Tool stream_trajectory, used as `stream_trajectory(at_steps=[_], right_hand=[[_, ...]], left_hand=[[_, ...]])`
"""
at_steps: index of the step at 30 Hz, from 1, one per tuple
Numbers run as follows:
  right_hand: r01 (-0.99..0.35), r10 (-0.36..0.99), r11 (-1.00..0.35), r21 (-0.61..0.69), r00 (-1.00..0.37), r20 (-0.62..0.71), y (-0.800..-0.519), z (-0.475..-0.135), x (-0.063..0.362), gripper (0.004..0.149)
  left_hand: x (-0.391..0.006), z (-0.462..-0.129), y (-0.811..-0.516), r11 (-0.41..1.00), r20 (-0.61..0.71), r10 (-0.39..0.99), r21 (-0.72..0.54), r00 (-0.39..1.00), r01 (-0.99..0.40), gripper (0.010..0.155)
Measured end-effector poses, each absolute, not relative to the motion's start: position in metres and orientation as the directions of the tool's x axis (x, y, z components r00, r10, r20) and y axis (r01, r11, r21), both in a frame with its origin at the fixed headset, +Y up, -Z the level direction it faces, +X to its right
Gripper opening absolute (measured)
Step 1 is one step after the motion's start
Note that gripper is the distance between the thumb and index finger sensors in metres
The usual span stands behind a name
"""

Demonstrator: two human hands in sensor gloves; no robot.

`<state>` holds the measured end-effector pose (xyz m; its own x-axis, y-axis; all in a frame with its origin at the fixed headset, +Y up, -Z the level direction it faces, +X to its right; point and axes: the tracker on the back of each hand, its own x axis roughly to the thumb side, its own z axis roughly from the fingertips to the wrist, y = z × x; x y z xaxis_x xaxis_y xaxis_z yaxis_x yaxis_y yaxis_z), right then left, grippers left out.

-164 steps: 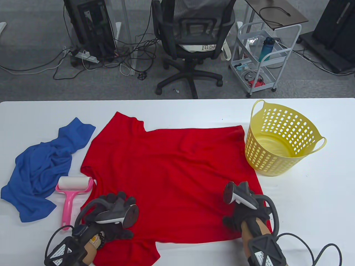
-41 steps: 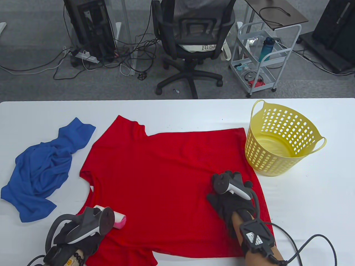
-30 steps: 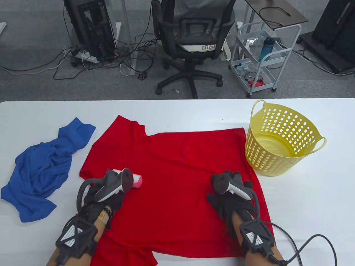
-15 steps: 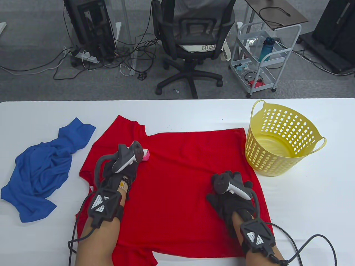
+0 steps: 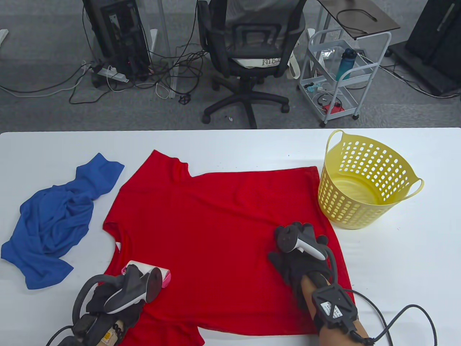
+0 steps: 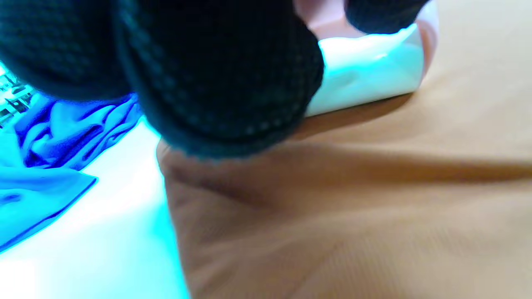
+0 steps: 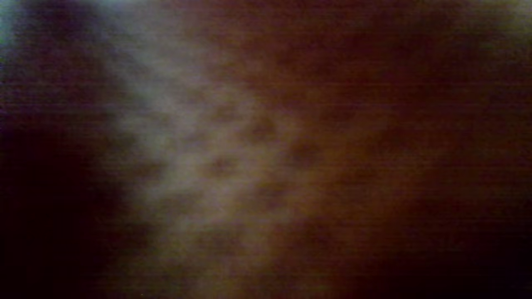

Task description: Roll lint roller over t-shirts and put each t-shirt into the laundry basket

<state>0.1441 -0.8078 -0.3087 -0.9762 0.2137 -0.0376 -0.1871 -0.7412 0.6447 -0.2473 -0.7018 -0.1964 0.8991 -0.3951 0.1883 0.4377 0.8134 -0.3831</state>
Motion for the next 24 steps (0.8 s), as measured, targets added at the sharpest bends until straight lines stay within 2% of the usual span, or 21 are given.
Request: stream_trajectory(at_steps=[6, 11, 13, 16, 22, 24], right_hand=[[-0.187, 0.213, -0.742, 0.644, -0.976, -0.038, -0.808, -0.309, 0.144, 0.079], [-0.186, 0.211, -0.742, 0.644, -0.977, -0.038, -0.808, -0.309, 0.144, 0.079], [-0.186, 0.212, -0.742, 0.644, -0.976, -0.038, -0.808, -0.309, 0.144, 0.08], [-0.186, 0.212, -0.742, 0.644, -0.976, -0.038, -0.808, -0.309, 0.144, 0.079], [-0.185, 0.21, -0.743, 0.643, -0.977, -0.038, -0.808, -0.309, 0.144, 0.08], [-0.185, 0.208, -0.744, 0.642, -0.977, -0.04, -0.808, -0.309, 0.144, 0.079]], left_hand=[[-0.244, -0.207, -0.688, 0.84, 0.172, -0.381, -0.348, 0.909, 0.417, 0.067], [-0.197, -0.215, -0.664, 0.932, 0.226, -0.264, -0.193, 0.938, 0.308, 0.067], [-0.173, -0.217, -0.663, 0.94, 0.277, -0.231, -0.185, 0.933, 0.288, 0.067], [-0.137, -0.227, -0.669, 0.942, 0.332, -0.217, -0.174, 0.918, 0.286, 0.067], [-0.084, -0.267, -0.707, 0.895, 0.318, -0.327, -0.199, 0.89, 0.399, 0.067], [-0.071, -0.279, -0.714, 0.887, 0.288, -0.414, -0.085, 0.863, 0.454, 0.067]])
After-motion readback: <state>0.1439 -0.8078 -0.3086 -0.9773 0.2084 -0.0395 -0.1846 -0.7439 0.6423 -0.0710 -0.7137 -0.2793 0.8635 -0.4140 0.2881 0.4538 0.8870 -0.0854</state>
